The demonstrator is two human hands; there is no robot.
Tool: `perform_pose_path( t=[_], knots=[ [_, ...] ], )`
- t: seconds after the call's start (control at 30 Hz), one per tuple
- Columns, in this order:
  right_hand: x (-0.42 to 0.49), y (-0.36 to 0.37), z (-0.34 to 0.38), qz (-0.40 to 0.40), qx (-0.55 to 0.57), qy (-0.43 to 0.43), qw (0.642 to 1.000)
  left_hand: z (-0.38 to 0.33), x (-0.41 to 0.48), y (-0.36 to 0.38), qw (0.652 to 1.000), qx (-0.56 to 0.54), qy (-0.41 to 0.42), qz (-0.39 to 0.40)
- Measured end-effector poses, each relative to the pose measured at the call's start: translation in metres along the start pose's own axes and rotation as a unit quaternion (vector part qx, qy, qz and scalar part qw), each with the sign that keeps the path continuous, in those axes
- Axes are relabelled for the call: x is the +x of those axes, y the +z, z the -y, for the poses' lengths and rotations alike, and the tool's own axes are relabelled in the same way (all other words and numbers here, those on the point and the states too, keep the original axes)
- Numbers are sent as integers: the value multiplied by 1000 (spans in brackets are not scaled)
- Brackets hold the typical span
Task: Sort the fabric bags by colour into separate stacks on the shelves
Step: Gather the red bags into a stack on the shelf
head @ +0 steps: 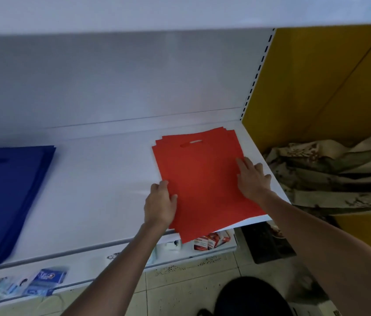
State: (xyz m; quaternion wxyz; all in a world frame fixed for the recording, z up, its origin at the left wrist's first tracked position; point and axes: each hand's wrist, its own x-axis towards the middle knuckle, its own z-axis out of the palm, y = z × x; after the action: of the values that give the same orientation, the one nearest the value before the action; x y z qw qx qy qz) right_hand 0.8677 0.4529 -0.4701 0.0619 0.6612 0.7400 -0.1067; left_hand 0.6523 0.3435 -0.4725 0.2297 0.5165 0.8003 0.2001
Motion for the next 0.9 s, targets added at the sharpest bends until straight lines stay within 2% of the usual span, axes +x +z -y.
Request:
perform_pose_path(
  t=[0.13, 0.23, 0.33, 0.5, 0.57, 0.73, 0.9],
  knots=[
    [7, -3, 11, 39, -28, 29, 998, 3, -3, -6, 999, 11, 39, 21],
    [0, -6, 25, 10, -53, 59, 997, 13, -11, -18, 999, 20, 36, 10],
    [-19, -4, 56, -51, -57, -57, 995, 35, -28, -42, 1000, 17, 8, -8],
    [-69, -21, 172, -58, 31, -259, 964, 92, -75, -116, 995, 19, -57, -82],
    [-100, -30, 230, -44, 71, -326, 942, 122, -102, -158, 990, 22, -85, -115],
    [-195, -59, 378, 65, 165, -470, 864, 204, -180, -287, 967, 5, -146, -209],
    [-301, -123, 518, 56, 184, -573, 797, 258, -265, -428, 934, 44, -165, -314]
  ],
)
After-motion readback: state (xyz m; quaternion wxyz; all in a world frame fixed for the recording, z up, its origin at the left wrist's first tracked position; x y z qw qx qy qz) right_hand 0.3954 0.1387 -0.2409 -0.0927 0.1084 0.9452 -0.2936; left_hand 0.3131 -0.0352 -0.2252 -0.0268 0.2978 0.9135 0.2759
